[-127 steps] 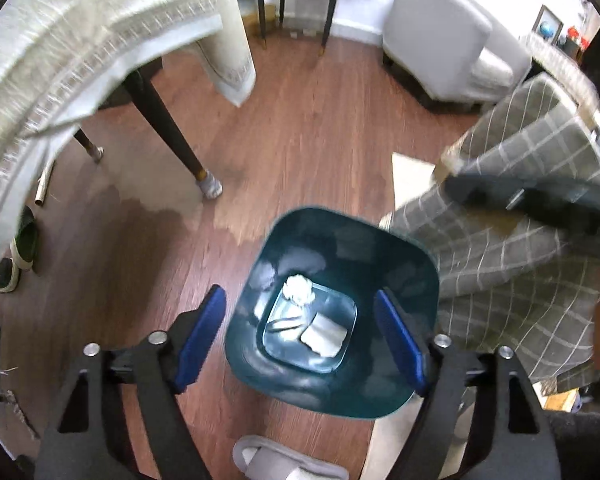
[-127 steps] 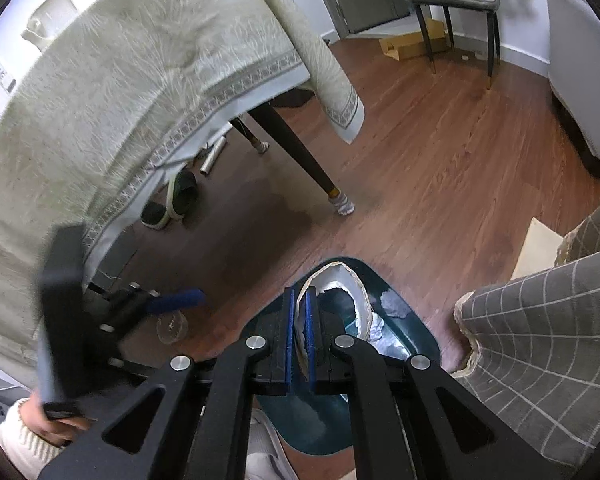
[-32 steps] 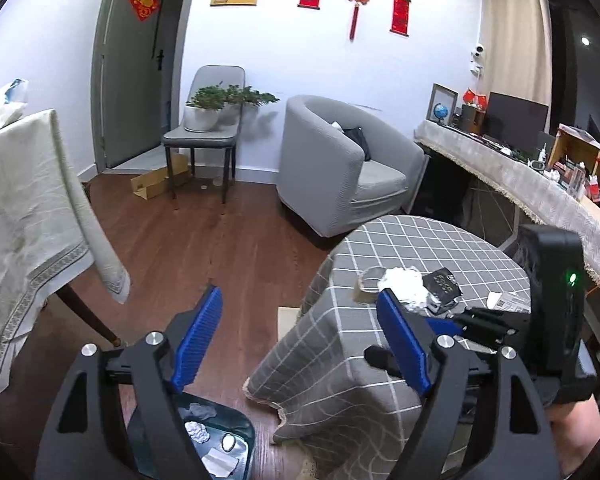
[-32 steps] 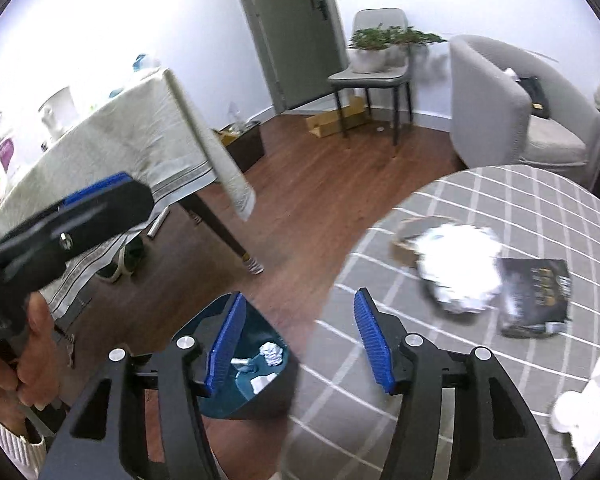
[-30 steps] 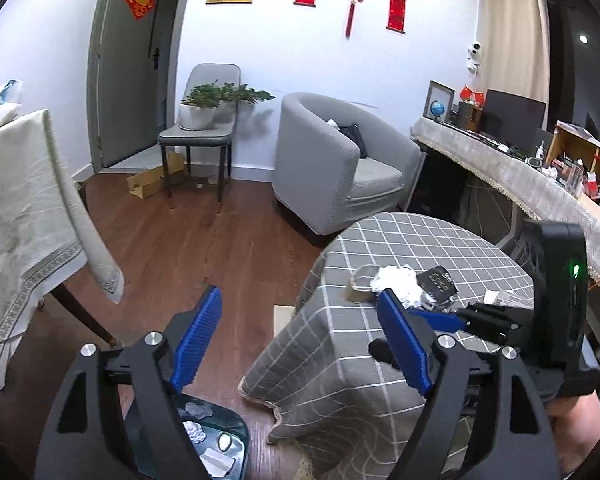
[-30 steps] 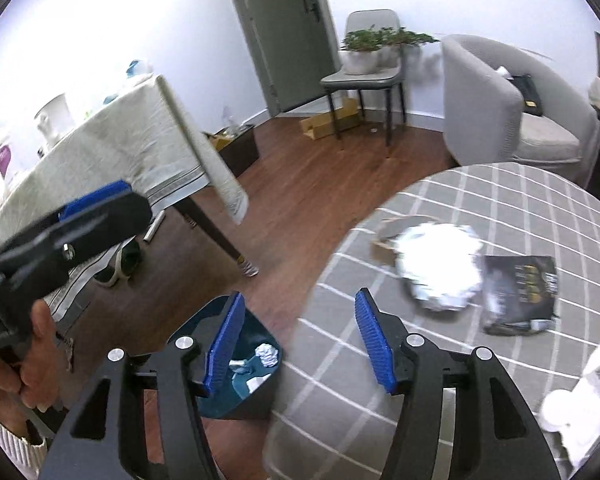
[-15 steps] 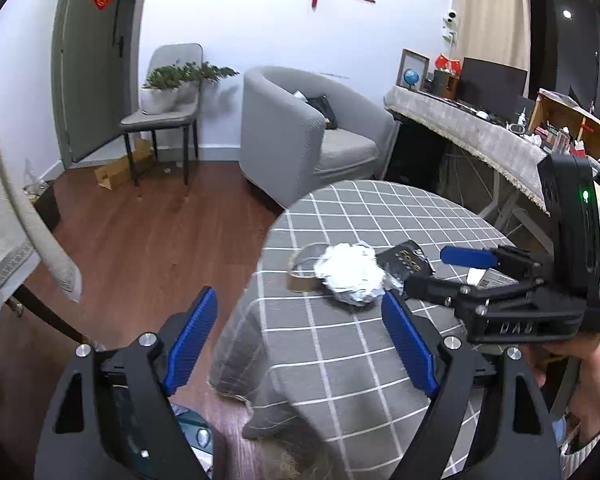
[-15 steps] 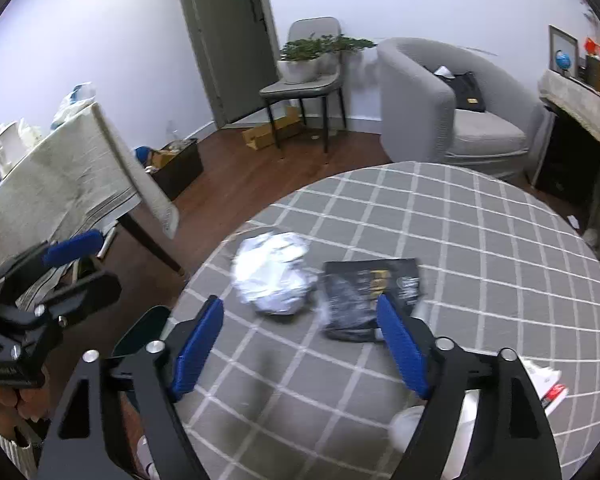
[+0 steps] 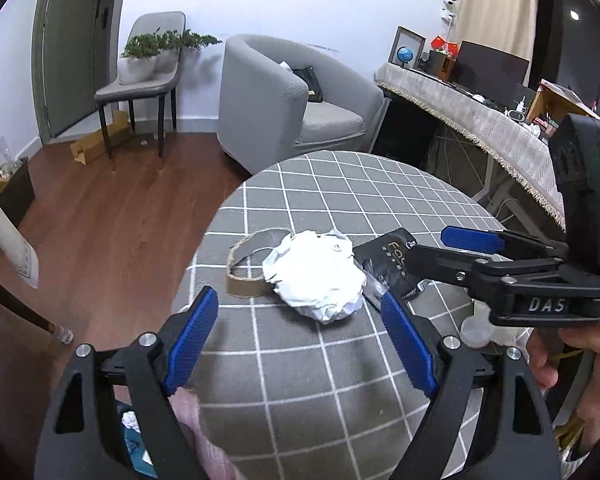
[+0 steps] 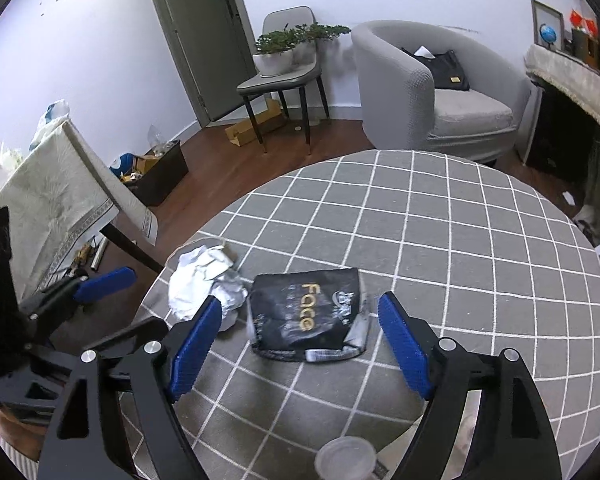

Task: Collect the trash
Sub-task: 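Grasp the crumpled foil wrapper with the left tool while the right grasps the black Face pack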

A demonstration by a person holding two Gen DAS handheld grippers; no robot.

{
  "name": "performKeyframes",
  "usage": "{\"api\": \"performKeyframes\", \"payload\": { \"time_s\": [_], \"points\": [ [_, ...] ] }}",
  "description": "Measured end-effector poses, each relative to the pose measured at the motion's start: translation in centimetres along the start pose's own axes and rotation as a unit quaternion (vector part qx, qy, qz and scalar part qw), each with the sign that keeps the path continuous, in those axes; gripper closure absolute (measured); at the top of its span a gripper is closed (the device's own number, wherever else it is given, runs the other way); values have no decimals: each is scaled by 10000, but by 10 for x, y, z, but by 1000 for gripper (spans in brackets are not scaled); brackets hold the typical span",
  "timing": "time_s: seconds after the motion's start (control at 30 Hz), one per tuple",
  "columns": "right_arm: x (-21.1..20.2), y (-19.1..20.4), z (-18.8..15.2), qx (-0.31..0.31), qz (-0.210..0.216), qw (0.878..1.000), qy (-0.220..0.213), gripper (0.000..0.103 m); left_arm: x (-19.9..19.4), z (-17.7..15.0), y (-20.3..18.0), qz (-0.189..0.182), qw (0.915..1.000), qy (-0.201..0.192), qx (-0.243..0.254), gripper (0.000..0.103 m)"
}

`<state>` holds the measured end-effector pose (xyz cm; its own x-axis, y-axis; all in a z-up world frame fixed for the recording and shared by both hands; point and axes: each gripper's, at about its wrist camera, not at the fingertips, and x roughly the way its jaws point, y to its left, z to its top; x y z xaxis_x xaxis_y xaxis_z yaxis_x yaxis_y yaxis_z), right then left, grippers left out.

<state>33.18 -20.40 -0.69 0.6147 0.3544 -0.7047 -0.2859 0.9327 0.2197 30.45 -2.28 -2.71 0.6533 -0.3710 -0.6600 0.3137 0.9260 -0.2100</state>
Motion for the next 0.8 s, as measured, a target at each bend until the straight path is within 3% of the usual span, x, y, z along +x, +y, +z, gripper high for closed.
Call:
{"api": "performKeyframes", "payload": {
  "time_s": [0.33,0.53,0.8],
  "points": [
    [7,-14,4,140,143,9997,105,22,27,3,0,-147,9991,233,-320,35],
    [8,-18,6,221,225,9994,104,22,30,4,1,-510,9970,283,-514,51],
    [12,-14,6,157,67,9997,174,22,22,3,-2,-547,9973,230,-436,53]
  ]
}}
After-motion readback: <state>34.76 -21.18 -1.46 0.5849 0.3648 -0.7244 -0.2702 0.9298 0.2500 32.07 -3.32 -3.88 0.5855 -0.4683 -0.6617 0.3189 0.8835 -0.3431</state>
